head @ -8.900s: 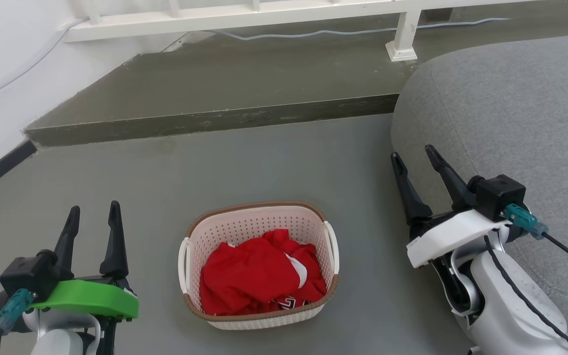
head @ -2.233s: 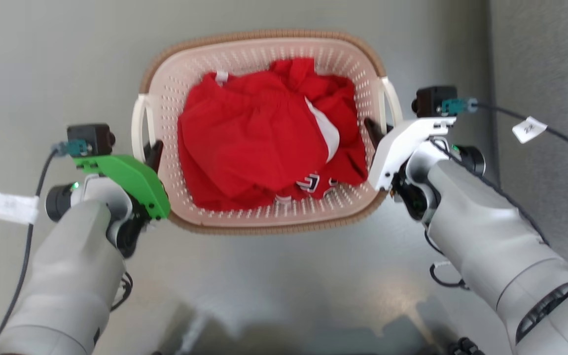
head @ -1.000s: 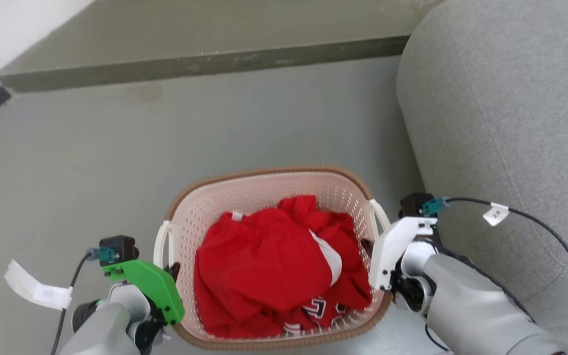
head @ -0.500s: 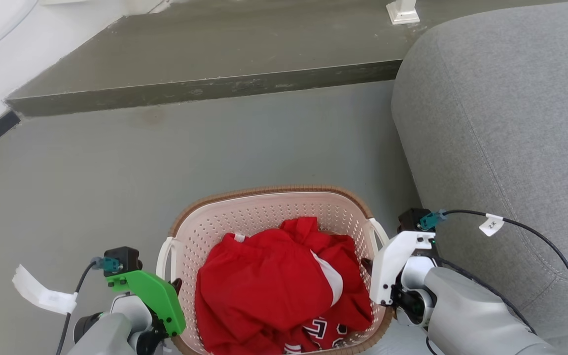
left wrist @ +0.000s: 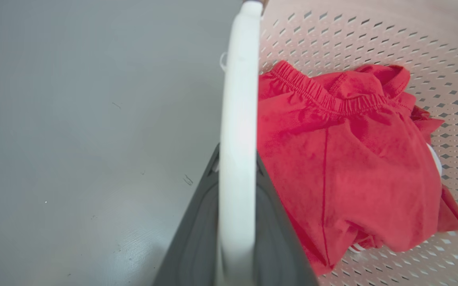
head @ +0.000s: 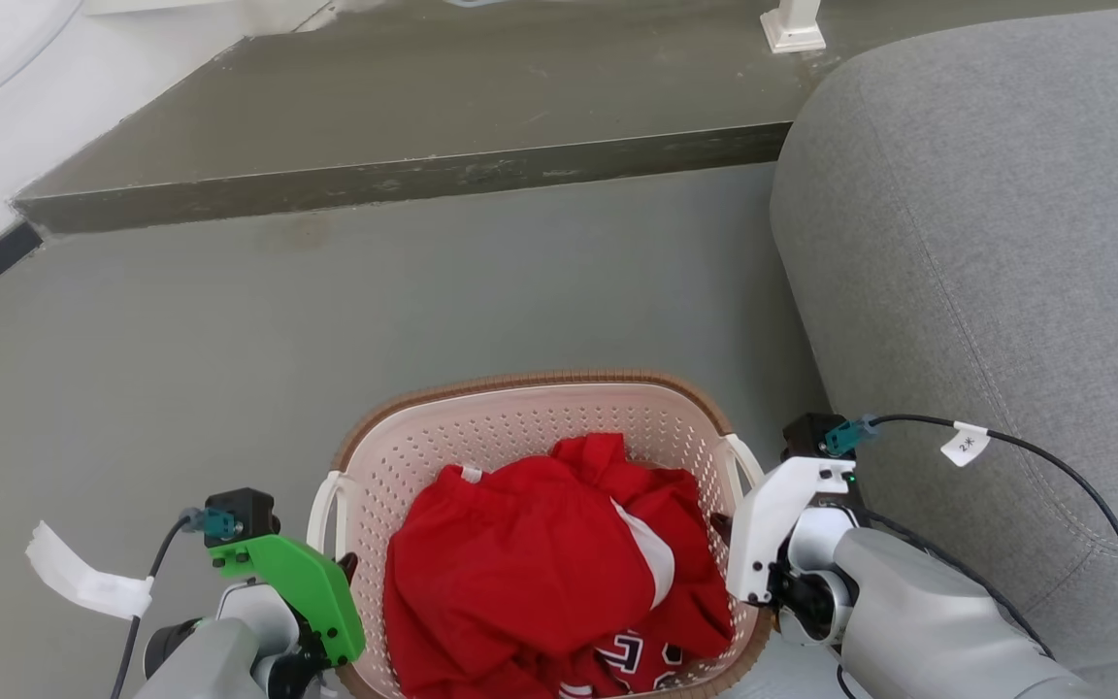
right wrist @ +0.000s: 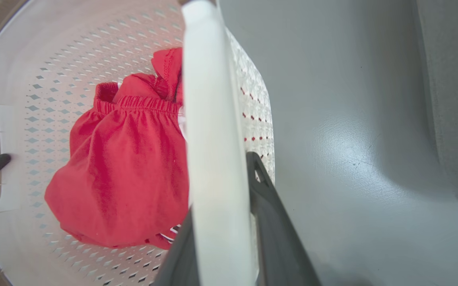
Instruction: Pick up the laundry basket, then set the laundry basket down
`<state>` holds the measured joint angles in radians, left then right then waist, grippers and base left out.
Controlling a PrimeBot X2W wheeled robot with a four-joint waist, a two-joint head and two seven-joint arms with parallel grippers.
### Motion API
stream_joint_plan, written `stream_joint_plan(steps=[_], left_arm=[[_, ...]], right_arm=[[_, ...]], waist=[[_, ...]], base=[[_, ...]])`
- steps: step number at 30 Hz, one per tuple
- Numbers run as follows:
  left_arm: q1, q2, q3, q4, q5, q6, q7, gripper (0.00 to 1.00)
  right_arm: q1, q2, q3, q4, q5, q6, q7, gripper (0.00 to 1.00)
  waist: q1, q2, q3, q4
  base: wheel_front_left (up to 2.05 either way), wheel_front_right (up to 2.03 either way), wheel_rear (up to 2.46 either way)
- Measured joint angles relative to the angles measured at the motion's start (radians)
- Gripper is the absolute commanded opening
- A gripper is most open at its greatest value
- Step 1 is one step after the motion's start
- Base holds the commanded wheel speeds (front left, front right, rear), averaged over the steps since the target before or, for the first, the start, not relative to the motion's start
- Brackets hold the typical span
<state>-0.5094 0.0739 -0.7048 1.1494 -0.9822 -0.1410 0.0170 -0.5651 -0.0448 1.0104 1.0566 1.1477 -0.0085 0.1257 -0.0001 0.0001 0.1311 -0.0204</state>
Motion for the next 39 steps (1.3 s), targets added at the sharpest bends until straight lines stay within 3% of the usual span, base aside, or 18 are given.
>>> stream_joint_plan(steps=[39], left_arm=[[-0.012, 0.002, -0.011, 0.010, -0.009, 0.000, 0.048, 0.00]], right_arm=[[-0.019, -0.003, 0.046, -0.001, 0.033, -0.011, 0.024, 0.00]], waist=[[0.0000, 0.0000, 0.024, 0.003]], base=[[0.00, 0.00, 0.00]])
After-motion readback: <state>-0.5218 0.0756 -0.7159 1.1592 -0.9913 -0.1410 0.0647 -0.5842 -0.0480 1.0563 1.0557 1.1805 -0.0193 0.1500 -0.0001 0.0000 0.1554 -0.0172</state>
